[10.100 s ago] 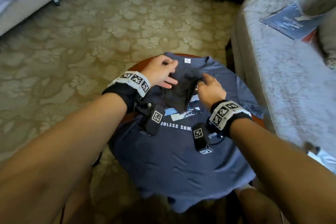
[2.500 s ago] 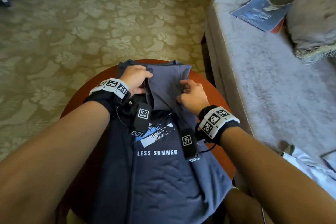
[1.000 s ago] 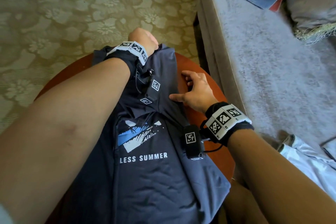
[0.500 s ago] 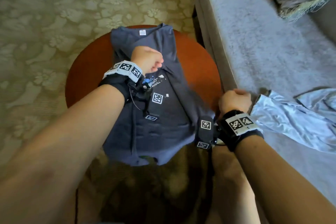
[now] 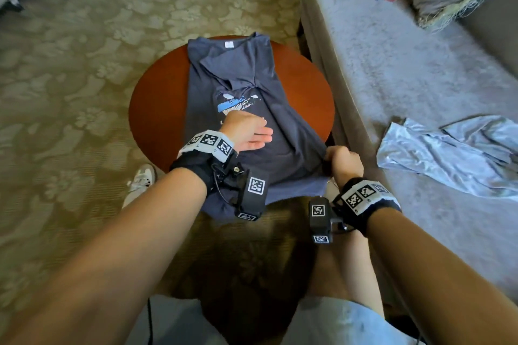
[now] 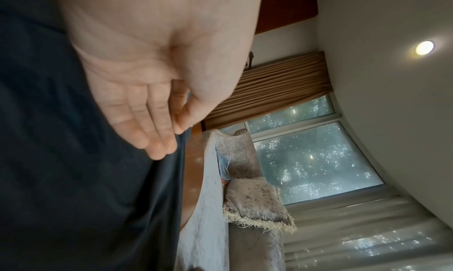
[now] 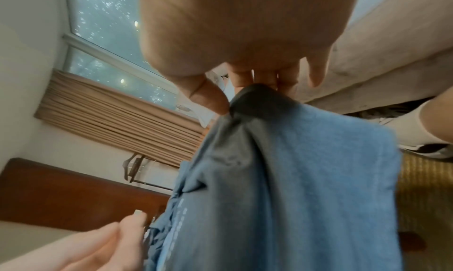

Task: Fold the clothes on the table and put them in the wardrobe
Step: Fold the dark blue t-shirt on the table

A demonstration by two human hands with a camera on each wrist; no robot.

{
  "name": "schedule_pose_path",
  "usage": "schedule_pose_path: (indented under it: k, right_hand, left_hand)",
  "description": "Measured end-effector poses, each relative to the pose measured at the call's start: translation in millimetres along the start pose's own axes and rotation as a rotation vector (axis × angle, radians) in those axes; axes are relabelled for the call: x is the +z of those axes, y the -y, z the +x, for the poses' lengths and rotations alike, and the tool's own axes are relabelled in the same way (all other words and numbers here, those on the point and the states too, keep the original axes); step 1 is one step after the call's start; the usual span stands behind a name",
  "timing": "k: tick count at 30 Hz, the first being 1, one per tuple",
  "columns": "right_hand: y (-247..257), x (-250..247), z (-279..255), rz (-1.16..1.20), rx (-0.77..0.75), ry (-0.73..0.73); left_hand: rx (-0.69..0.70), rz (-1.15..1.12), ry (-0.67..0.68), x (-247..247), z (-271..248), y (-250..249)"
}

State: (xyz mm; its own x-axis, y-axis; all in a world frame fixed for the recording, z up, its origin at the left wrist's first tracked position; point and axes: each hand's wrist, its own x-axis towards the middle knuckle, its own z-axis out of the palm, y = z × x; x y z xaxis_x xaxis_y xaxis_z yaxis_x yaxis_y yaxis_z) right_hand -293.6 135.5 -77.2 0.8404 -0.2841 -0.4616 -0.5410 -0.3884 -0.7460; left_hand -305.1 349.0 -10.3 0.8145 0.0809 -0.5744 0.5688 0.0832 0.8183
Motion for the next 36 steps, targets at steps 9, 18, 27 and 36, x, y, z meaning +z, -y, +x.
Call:
schedule_pose_path:
  k: [9,18,27,36]
  right_hand:
    - [32,-11,-44,0.065,-0.302,0.075]
    - [52,9,-88,-0.364,-0.565,0.267]
    - [42,30,-108,-0.678,-0.543,0.504]
    - [25,18,-97,-0.476,-0.137,0.767]
  left_hand:
    - [-0.092,-0.007,-0.012,30,-25,22]
    - [-0.135,-0.217,0.056,17,-17,19]
    - [-0.078,0.029,-0.111,3,-8,39]
    - [-0.090,-0.081,-0.119,11,-2,48]
